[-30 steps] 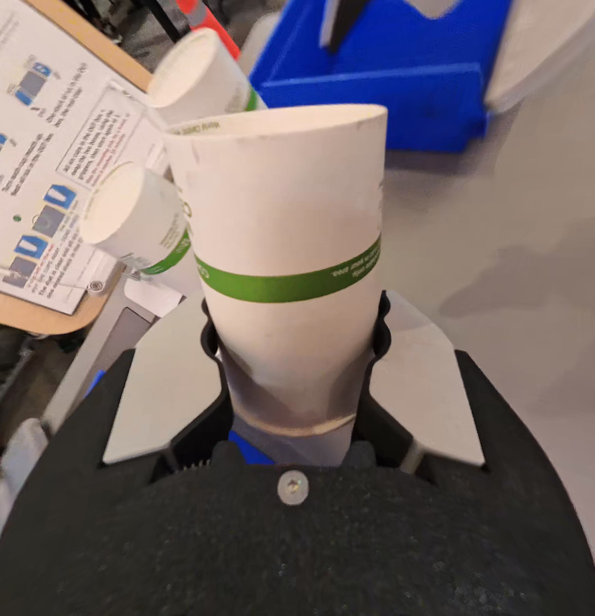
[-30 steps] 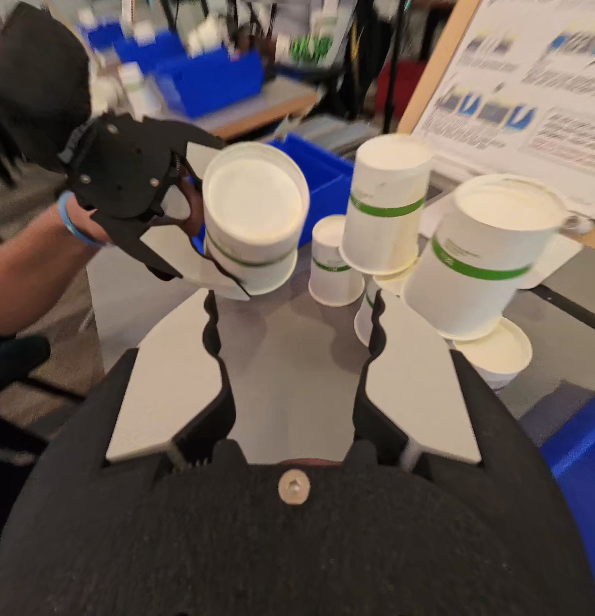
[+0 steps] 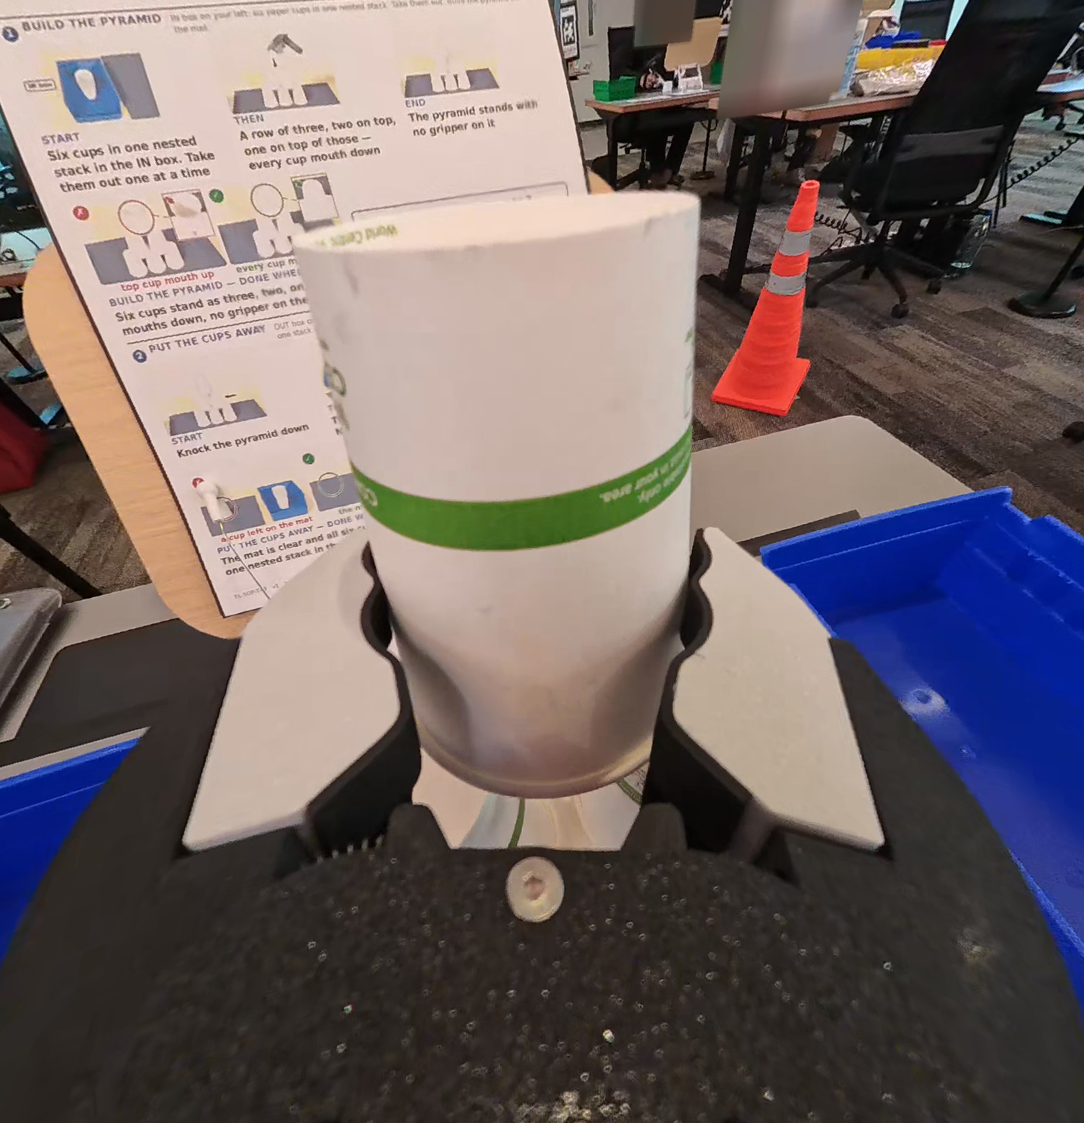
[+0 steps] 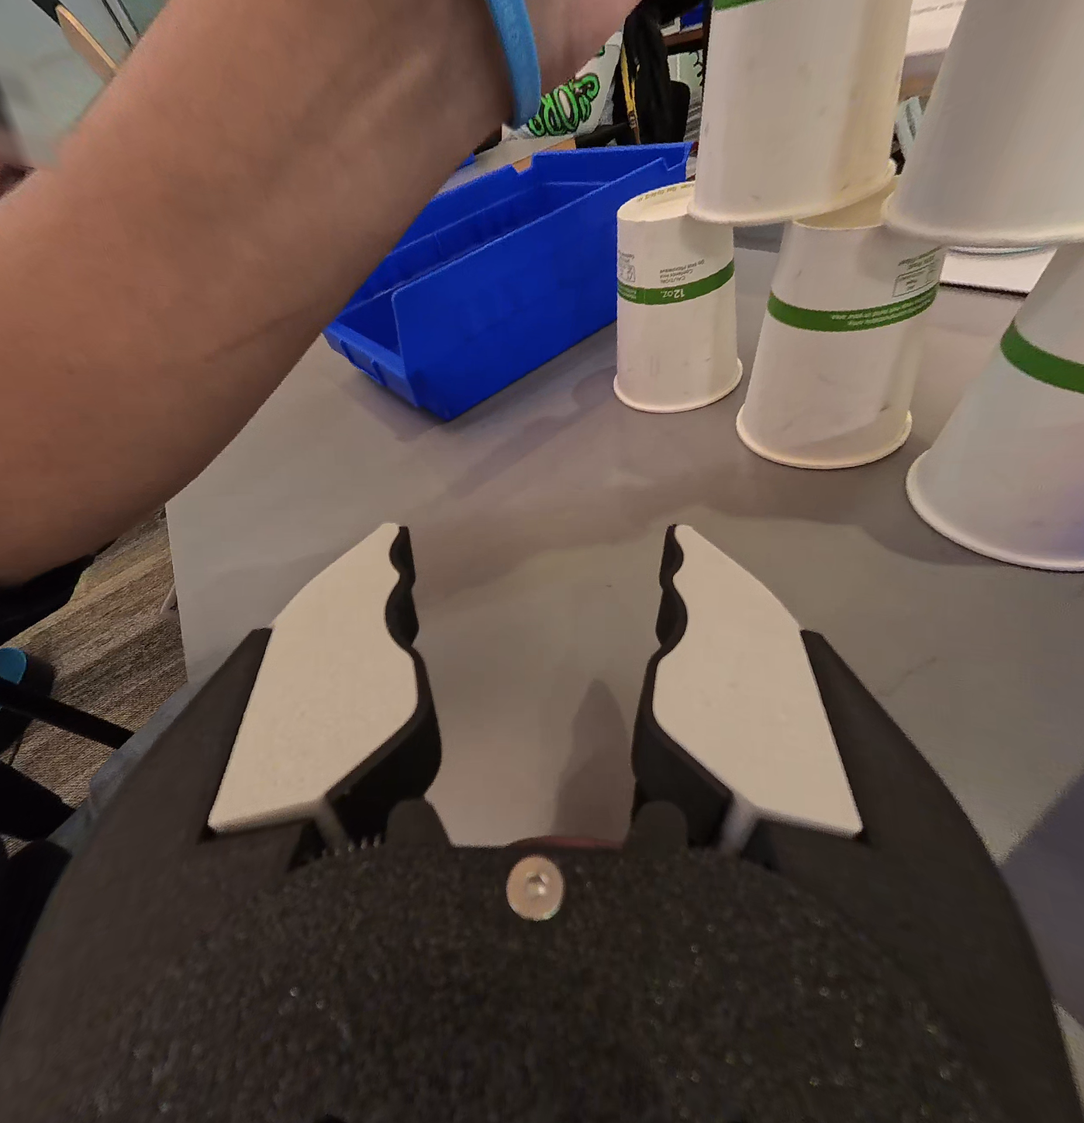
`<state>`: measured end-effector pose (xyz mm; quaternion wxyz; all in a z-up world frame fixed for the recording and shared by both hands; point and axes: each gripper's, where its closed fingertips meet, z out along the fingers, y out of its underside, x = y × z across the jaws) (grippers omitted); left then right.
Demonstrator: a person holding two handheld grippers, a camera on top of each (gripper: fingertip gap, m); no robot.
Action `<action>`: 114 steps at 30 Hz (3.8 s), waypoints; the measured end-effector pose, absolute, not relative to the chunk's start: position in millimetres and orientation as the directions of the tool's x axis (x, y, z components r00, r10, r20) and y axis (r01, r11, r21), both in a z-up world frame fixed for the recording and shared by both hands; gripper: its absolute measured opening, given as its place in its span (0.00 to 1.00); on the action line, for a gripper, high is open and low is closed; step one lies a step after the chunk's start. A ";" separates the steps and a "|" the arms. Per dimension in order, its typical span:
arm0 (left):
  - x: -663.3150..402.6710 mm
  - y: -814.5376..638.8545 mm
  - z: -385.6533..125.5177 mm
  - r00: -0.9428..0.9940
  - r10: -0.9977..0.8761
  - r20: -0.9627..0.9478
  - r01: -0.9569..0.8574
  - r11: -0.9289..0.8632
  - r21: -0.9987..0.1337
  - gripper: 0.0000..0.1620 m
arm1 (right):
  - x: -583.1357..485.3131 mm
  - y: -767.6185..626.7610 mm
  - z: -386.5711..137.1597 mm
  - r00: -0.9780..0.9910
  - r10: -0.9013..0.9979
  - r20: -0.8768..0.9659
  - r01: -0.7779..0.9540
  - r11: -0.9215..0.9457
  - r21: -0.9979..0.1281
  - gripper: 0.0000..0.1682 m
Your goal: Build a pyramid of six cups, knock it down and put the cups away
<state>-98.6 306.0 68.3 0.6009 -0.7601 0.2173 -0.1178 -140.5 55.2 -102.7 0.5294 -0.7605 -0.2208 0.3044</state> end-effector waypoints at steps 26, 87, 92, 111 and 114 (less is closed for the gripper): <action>-108.4 292.2 71.5 0.865 -0.486 -0.123 -0.221 -0.151 -0.964 0.60 | -141.0 55.0 -111.0 0.702 0.663 -0.260 0.019 -0.383 -0.924 0.46; -278.4 84.9 -136.1 0.727 -0.666 0.166 -0.190 -0.429 -0.883 0.49 | -120.0 22.3 -115.3 0.852 0.524 -0.003 0.141 -0.235 -0.962 0.42; -278.5 85.6 -137.9 0.726 -0.663 0.184 -0.183 -0.444 -0.877 0.49 | -120.9 21.4 -115.6 0.850 0.526 0.006 0.151 -0.233 -0.961 0.41; -274.0 81.5 -144.6 0.715 -0.685 0.139 -0.245 -0.431 -0.868 0.45 | -120.7 21.6 -117.9 0.849 0.528 0.006 0.157 -0.243 -0.957 0.41; -274.6 82.0 -144.8 0.717 -0.683 0.140 -0.244 -0.433 -0.868 0.45 | -121.0 21.5 -118.2 0.849 0.529 0.009 0.161 -0.242 -0.957 0.41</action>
